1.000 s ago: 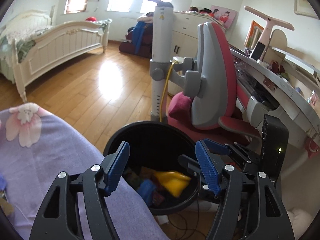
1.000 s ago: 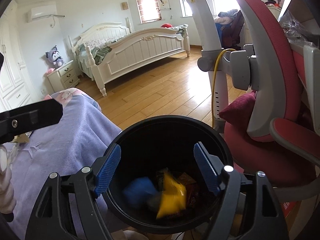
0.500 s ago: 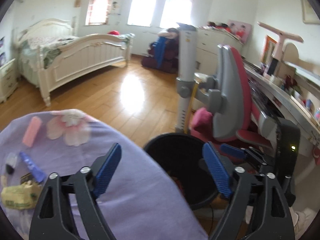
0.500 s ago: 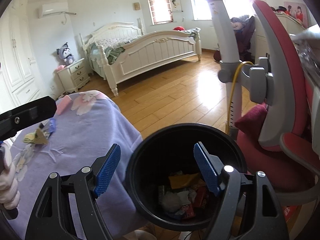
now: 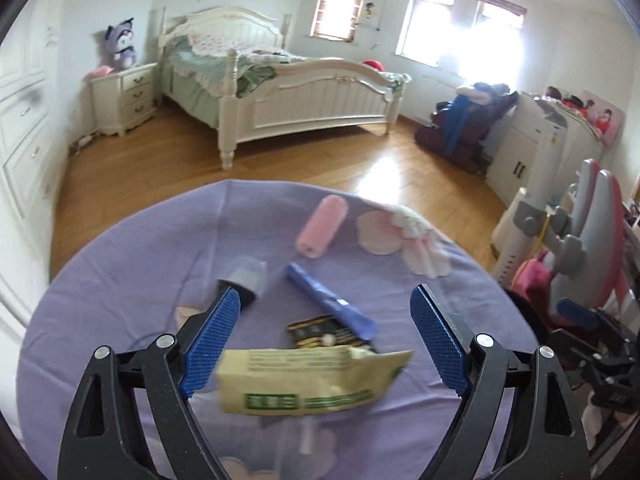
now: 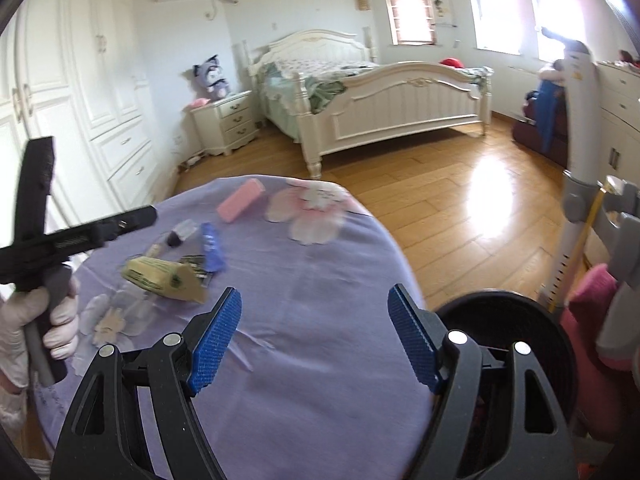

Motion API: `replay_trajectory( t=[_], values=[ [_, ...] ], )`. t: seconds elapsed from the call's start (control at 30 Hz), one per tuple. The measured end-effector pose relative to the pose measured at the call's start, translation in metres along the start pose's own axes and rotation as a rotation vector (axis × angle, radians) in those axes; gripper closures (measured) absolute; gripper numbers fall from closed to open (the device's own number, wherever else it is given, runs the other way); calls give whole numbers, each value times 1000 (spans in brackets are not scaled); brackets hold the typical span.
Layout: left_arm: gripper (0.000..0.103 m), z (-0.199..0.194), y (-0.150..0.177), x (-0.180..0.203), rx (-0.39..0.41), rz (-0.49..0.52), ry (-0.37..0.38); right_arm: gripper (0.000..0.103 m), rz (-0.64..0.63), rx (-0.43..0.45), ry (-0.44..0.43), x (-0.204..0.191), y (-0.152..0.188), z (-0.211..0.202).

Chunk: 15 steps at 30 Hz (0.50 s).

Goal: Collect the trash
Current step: 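Move both grippers back over the remaining trash on the table, then grasp the pink hair roller with the right gripper while the left grasps the black cup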

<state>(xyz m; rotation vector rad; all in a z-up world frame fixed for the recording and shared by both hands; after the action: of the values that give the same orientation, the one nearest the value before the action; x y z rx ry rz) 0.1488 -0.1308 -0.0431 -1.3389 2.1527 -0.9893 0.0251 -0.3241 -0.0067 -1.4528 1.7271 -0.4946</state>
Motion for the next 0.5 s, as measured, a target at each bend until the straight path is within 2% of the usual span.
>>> replay_trajectory(
  t=[0.1, 0.17, 0.23, 0.33, 0.43, 0.5],
  values=[
    [17, 13, 3, -32, -38, 14, -37, 28, -43, -32, -52, -32, -10, 17],
    [17, 20, 4, -50, -48, 12, -35, 29, -62, -49, -82, -51, -18, 29],
    [21, 29, 4, -62, -68, 16, -25, 37, -86, -78, -102, -68, -26, 44],
    [24, 45, 3, -68, -105, 46, -5, 38, -111, -127, -120, -88, -37, 69],
    [24, 58, 7, -68, -128, 76, 5, 38, -76, -175, -127, -97, -51, 97],
    [30, 66, 9, -66, -144, 90, 16, 38, -54, -207, -128, -102, -60, 119]
  ],
)
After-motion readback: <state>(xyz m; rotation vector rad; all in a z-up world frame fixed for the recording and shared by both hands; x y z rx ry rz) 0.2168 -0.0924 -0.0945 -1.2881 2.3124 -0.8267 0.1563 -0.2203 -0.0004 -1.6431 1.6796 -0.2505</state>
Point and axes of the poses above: each gripper's, at about its wrist camera, not at the fingertips, and z roughly the way its jaws point, x to its right, y to its underside, the point moved 7 cm from there along z, roughly the way its jaws point, and after that the axes turned 11 degrees about z, right-handed, at the moved point
